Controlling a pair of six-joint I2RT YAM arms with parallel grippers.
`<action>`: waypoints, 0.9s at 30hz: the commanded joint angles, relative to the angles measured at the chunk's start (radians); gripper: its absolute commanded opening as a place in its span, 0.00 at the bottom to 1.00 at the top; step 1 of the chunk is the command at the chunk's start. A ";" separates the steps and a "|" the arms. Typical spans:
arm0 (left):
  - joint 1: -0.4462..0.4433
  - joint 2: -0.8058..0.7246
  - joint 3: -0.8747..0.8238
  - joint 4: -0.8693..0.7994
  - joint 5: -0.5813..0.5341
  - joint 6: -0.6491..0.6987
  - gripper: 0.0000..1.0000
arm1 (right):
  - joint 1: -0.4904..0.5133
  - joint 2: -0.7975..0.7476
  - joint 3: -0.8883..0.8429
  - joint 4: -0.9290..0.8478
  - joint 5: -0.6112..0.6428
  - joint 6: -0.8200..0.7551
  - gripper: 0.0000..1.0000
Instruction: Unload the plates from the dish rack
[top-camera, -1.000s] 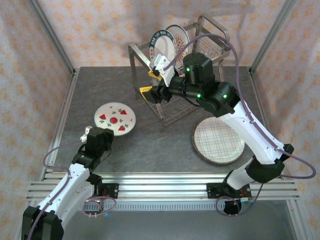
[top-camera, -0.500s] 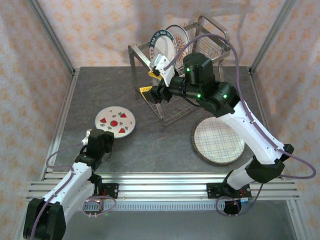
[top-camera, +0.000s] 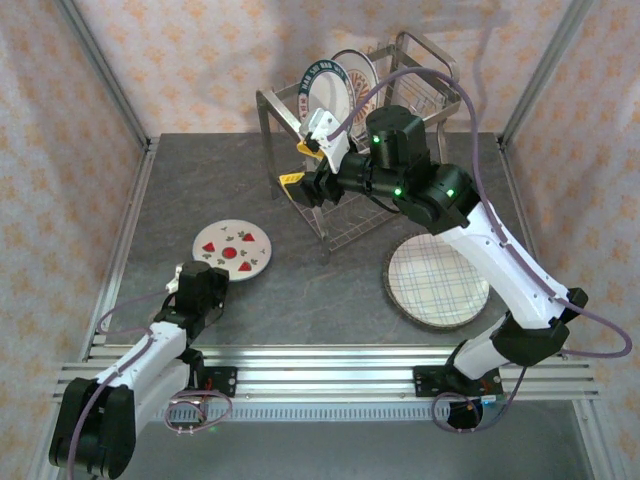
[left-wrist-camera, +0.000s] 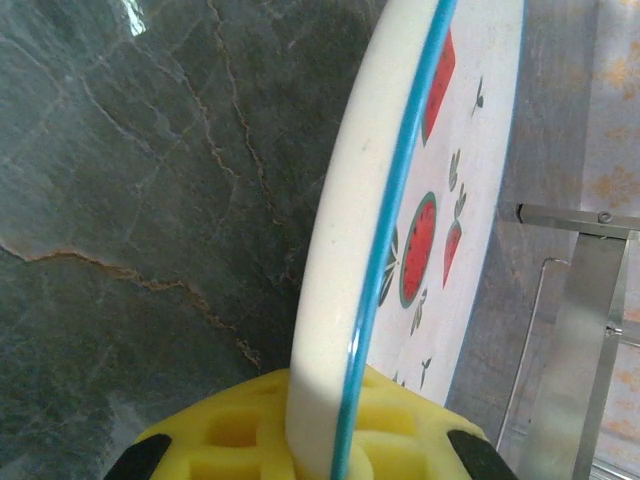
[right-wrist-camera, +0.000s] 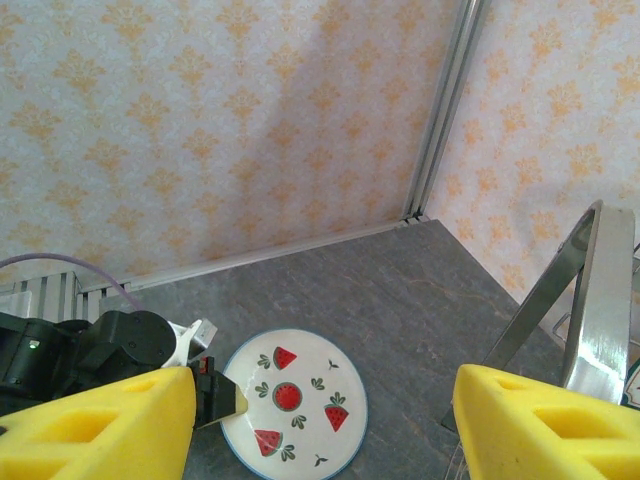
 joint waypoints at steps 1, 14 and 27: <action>0.008 0.001 -0.013 0.129 0.006 0.010 0.00 | 0.008 -0.014 0.018 -0.006 0.004 0.016 0.68; 0.009 0.071 -0.013 0.088 0.020 0.021 0.08 | 0.007 -0.005 0.034 -0.020 -0.020 0.026 0.68; 0.009 0.129 -0.002 0.069 0.023 0.028 0.33 | 0.008 -0.010 0.035 -0.026 -0.009 0.027 0.68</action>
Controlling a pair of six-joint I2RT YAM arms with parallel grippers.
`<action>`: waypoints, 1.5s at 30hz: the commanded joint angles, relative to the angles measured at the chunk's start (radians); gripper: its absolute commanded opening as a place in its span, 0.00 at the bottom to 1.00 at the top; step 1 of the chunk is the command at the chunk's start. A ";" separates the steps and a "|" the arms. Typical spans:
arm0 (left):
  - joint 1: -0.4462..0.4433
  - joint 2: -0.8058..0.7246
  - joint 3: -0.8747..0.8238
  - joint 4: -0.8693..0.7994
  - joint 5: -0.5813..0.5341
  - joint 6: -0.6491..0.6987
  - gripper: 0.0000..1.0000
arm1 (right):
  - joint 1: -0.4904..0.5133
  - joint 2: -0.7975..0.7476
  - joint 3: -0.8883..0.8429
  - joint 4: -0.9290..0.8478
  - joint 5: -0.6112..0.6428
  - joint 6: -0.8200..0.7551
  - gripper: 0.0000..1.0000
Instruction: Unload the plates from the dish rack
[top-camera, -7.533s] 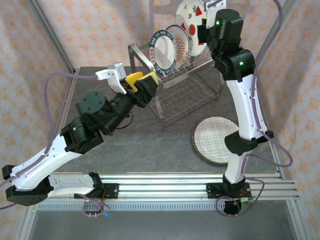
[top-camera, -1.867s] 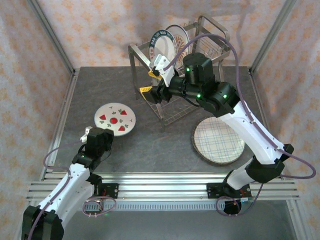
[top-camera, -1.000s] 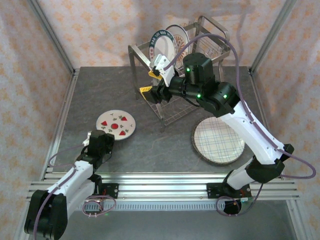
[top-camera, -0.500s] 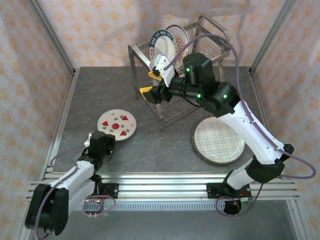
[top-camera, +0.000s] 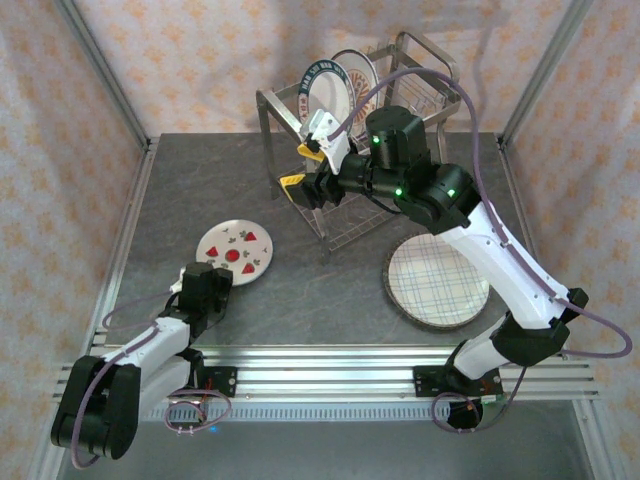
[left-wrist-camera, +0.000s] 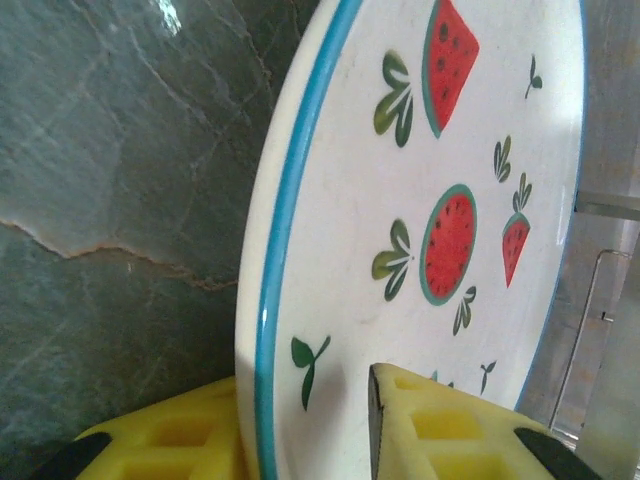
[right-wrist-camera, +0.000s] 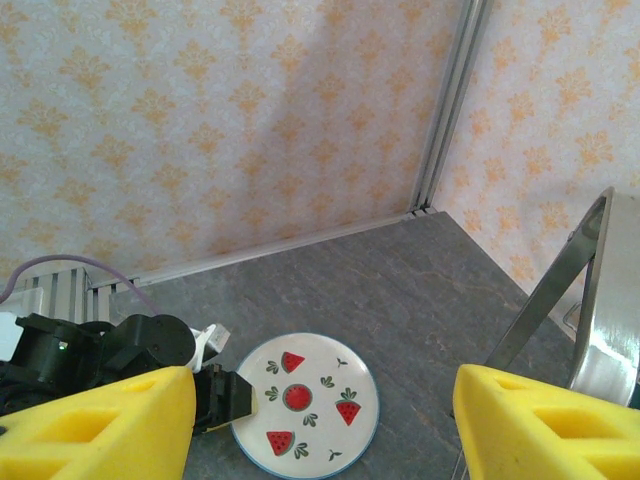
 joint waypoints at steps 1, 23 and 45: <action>0.009 0.017 0.020 -0.006 -0.006 0.020 0.34 | 0.008 -0.009 0.029 -0.003 0.000 0.013 0.68; 0.008 -0.065 0.244 -0.485 -0.049 0.038 0.68 | 0.008 -0.028 0.049 0.112 0.344 0.087 0.68; -0.095 0.008 1.125 -0.819 -0.127 0.416 0.81 | -0.261 0.243 0.554 -0.078 0.454 0.247 0.66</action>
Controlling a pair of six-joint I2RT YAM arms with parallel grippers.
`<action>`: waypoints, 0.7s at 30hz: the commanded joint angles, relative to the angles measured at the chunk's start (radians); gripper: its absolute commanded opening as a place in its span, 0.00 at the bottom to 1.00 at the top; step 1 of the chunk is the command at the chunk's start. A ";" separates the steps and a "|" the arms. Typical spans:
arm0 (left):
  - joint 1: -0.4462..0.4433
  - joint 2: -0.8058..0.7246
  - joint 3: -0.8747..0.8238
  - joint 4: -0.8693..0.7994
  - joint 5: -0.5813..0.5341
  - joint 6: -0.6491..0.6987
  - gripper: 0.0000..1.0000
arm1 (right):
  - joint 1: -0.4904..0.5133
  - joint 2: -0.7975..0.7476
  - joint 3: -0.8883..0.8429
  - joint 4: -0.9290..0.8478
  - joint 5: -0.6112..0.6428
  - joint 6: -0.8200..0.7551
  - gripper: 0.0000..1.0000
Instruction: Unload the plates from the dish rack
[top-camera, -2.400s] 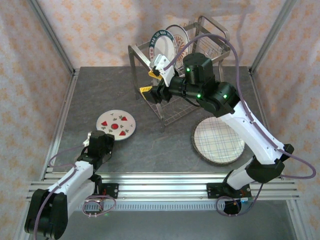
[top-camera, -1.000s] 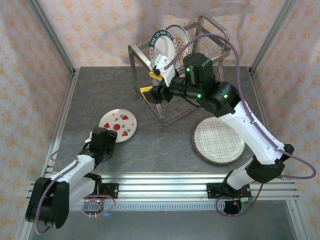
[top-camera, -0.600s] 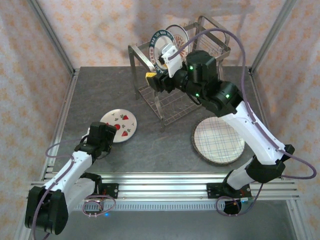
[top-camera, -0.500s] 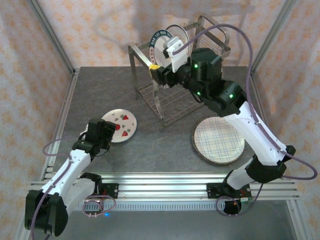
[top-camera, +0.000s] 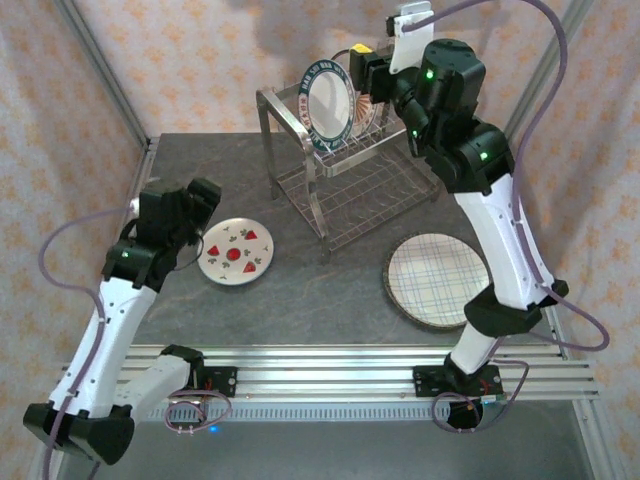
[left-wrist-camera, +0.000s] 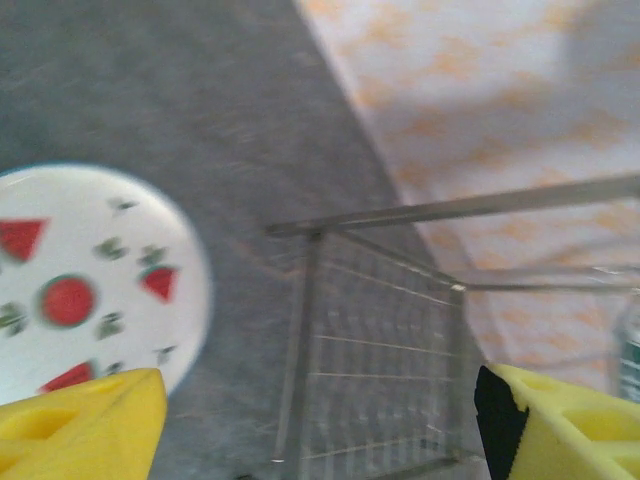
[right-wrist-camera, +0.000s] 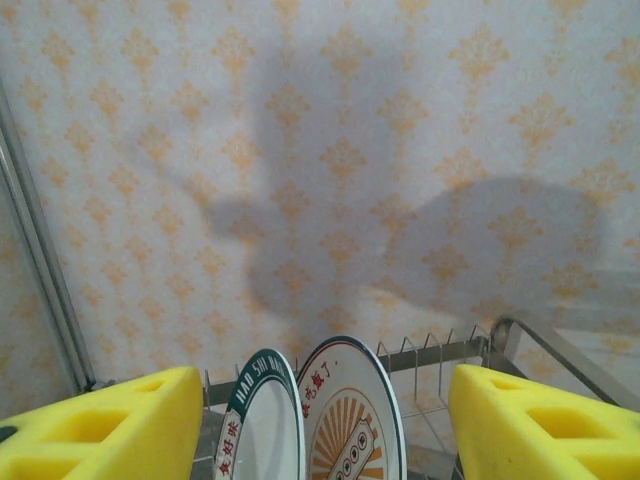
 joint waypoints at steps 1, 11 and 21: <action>-0.069 0.046 0.160 0.039 -0.040 0.165 0.81 | -0.083 0.046 0.076 -0.125 -0.182 0.124 0.66; -0.271 0.103 0.335 0.443 0.034 0.435 0.81 | -0.234 0.139 0.136 -0.254 -0.390 0.234 0.62; -0.347 0.136 0.374 0.514 0.039 0.513 0.81 | -0.269 0.182 0.126 -0.263 -0.471 0.272 0.54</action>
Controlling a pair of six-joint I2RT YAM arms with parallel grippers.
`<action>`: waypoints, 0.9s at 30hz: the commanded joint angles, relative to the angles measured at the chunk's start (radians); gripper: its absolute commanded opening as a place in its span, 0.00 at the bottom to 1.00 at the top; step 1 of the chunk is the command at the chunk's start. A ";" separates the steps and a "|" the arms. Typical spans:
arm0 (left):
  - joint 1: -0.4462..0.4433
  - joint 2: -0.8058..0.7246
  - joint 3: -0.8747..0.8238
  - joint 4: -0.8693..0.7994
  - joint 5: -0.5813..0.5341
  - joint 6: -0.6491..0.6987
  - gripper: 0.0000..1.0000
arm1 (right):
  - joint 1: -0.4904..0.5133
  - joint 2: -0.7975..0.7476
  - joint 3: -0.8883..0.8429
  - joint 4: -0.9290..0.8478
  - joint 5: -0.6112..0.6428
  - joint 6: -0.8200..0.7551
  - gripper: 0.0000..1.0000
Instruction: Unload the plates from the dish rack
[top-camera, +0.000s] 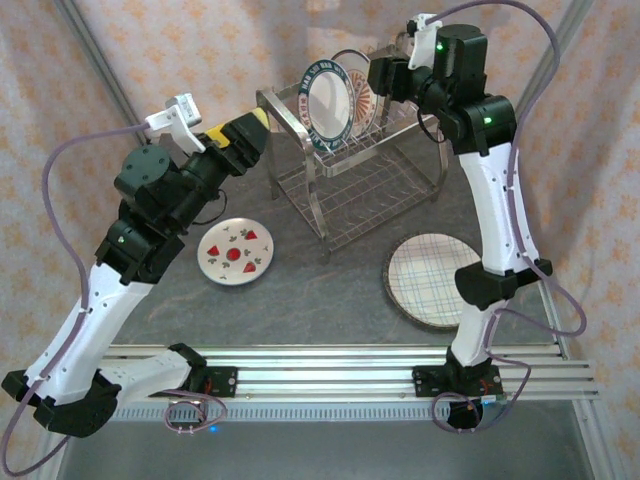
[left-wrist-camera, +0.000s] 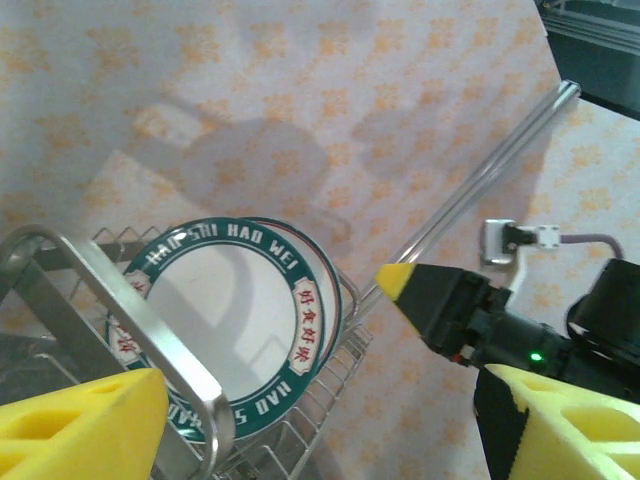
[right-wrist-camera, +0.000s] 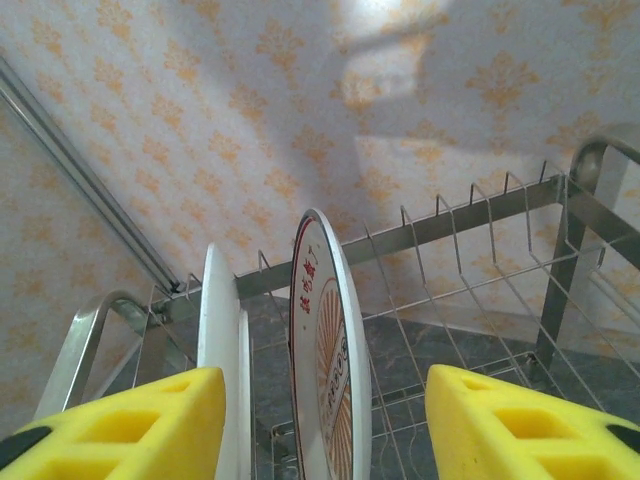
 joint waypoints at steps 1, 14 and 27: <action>-0.011 0.012 0.035 0.057 0.011 0.054 0.80 | -0.005 0.023 0.003 -0.022 -0.049 0.024 0.54; -0.027 0.030 0.053 0.082 0.032 0.046 0.81 | -0.009 0.091 0.018 -0.034 -0.087 0.023 0.47; -0.040 0.034 0.091 0.073 0.018 0.066 0.81 | -0.009 0.128 0.026 -0.031 -0.113 0.033 0.33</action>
